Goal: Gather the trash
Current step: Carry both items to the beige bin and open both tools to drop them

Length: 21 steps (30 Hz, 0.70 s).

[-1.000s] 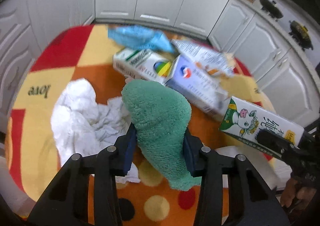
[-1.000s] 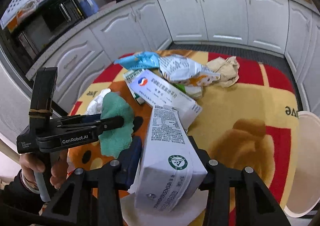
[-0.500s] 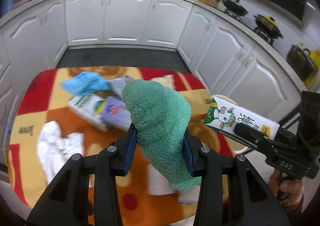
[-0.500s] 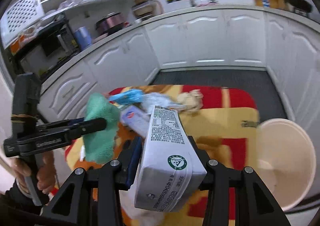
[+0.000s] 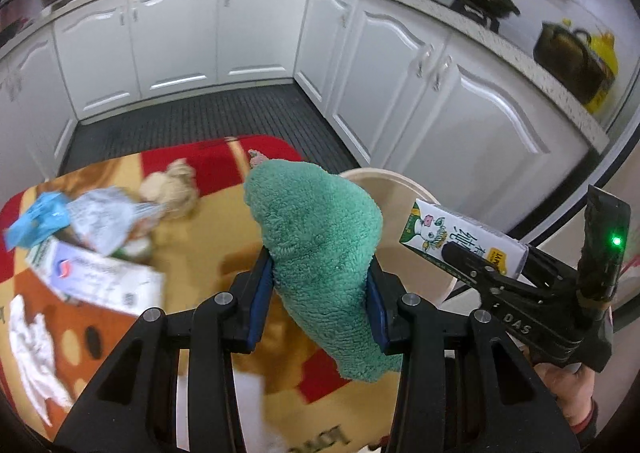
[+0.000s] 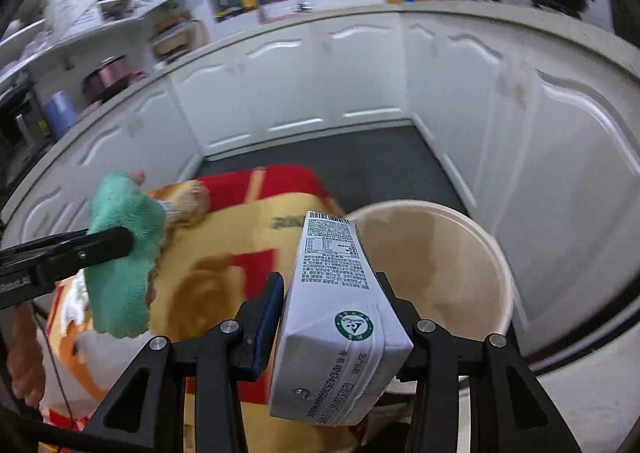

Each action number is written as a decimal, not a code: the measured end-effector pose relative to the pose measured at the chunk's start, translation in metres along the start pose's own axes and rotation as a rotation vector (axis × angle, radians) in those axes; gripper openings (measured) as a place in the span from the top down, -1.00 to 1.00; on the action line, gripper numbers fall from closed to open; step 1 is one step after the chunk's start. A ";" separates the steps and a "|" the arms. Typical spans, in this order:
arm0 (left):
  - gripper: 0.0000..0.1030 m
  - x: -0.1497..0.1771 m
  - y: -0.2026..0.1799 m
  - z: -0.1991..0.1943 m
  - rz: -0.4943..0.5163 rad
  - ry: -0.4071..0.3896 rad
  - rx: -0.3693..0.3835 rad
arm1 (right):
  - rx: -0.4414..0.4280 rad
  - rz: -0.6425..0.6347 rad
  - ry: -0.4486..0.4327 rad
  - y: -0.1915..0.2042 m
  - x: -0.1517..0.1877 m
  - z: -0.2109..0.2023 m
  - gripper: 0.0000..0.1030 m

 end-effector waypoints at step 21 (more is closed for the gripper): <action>-0.10 -0.013 -0.036 0.086 -0.005 0.036 0.063 | 0.157 0.125 -0.014 -0.077 -0.015 0.046 -0.30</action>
Point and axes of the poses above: each gripper's, at about its wrist camera, not at the fingertips, and z roughly the way its jaws point, y to its left, x to its underside, the point moved 3 cm from there along z, roughly the way its jaws point, and after that the axes turned 15 degrees about z, right-handed, at the moved point
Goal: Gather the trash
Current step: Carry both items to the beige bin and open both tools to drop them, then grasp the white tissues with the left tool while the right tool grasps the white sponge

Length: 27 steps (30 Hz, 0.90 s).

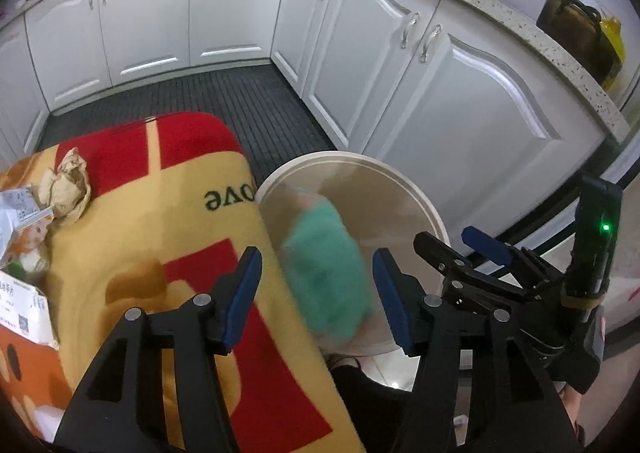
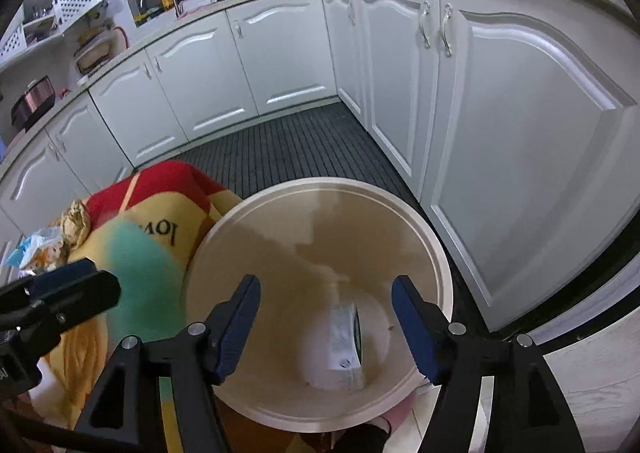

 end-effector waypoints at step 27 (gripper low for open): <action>-0.10 0.043 0.032 -0.086 -0.021 -0.068 -0.212 | -0.110 -0.103 0.001 0.073 0.043 -0.045 -0.43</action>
Point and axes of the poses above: each gripper's, at about its wrist camera, not at the fingertips, and z roughly the way its jaws point, y to its left, x to its underside, the point moved 3 cm from there along z, roughly the way its jaws point, and after that the axes turned 15 degrees about z, right-handed, at the moved point
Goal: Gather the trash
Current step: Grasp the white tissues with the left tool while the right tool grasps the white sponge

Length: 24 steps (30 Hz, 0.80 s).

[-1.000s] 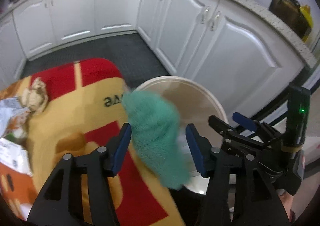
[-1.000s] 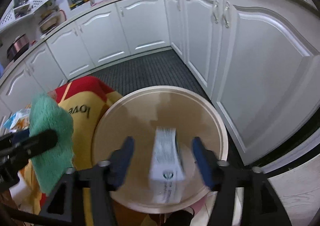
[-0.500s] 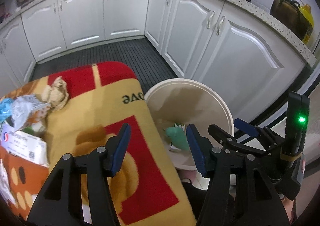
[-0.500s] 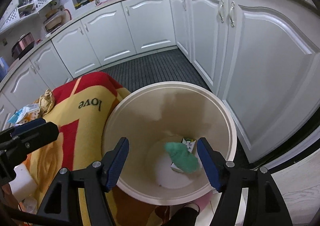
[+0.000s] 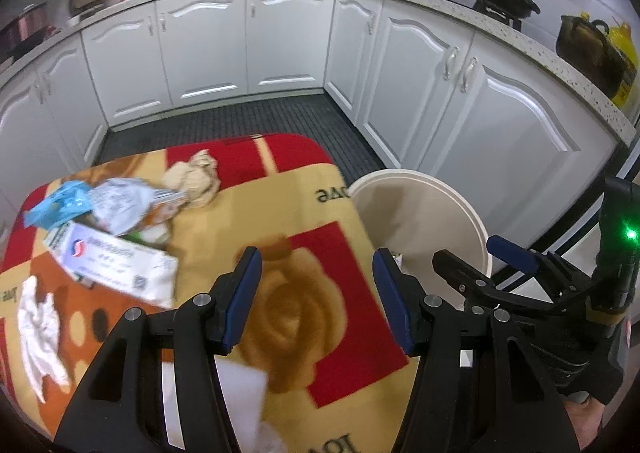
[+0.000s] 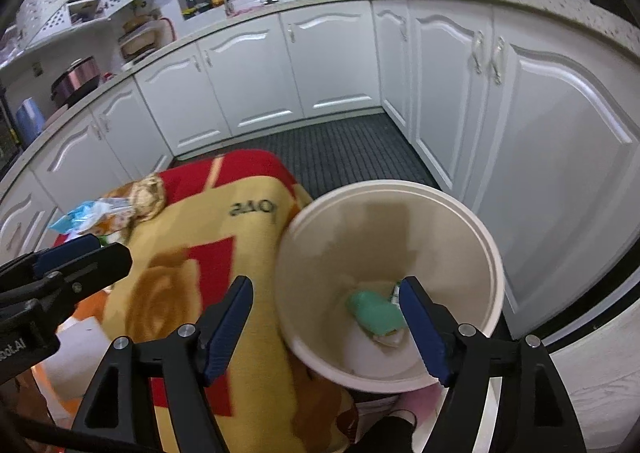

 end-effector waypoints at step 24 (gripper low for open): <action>-0.10 0.123 0.171 -0.073 -0.248 0.067 -0.154 | -0.261 -0.154 0.170 0.120 0.063 -0.016 -0.60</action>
Point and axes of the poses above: each gripper's, at about its wrist camera, not at the fingertips, and z roughly the way its jaws point, y to its left, x to its underside, the point moved 3 cm from there along z, roughly the way its jaws point, and after that the axes turned 15 degrees about z, right-handed, at the moved point
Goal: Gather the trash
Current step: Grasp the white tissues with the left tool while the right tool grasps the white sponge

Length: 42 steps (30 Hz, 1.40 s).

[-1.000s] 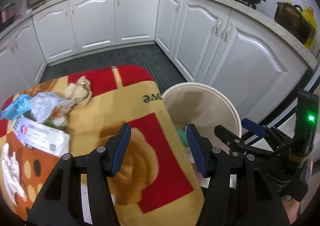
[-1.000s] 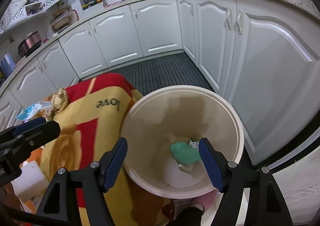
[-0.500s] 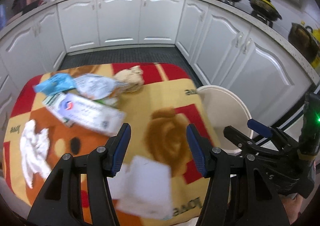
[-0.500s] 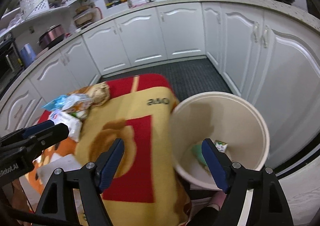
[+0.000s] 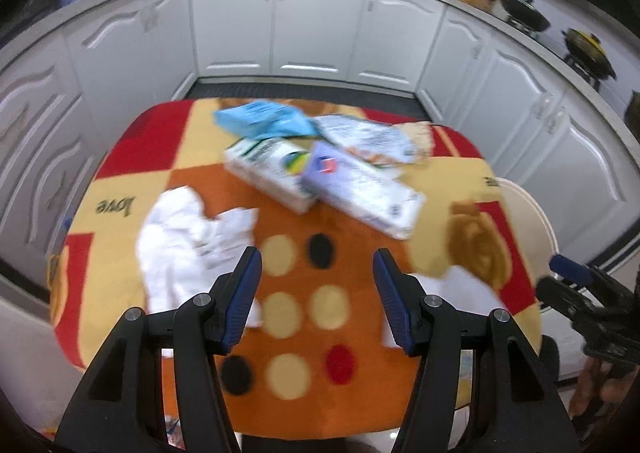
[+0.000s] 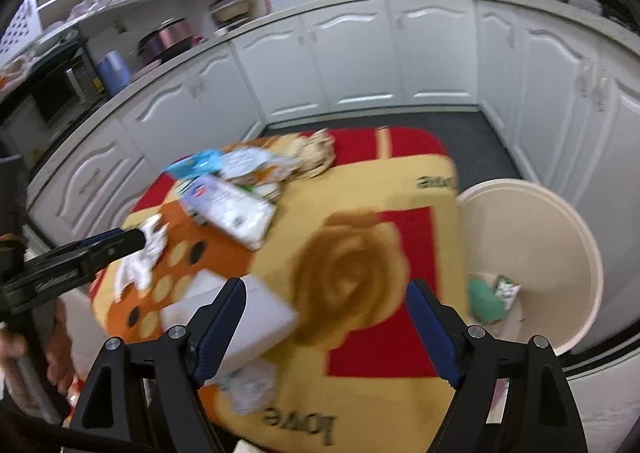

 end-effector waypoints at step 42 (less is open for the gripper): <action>0.66 0.001 0.065 0.035 -0.103 -0.022 0.014 | -0.125 -0.030 0.031 0.023 -0.007 0.020 0.36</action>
Point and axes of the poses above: each gripper's, at about its wrist camera, not at the fingertips, and z roughly the way its jaws point, y to its left, x to its underside, the point moved 3 cm from there along z, roughly the way its jaws point, and after that the axes turned 15 degrees about z, right-handed, at the moved point
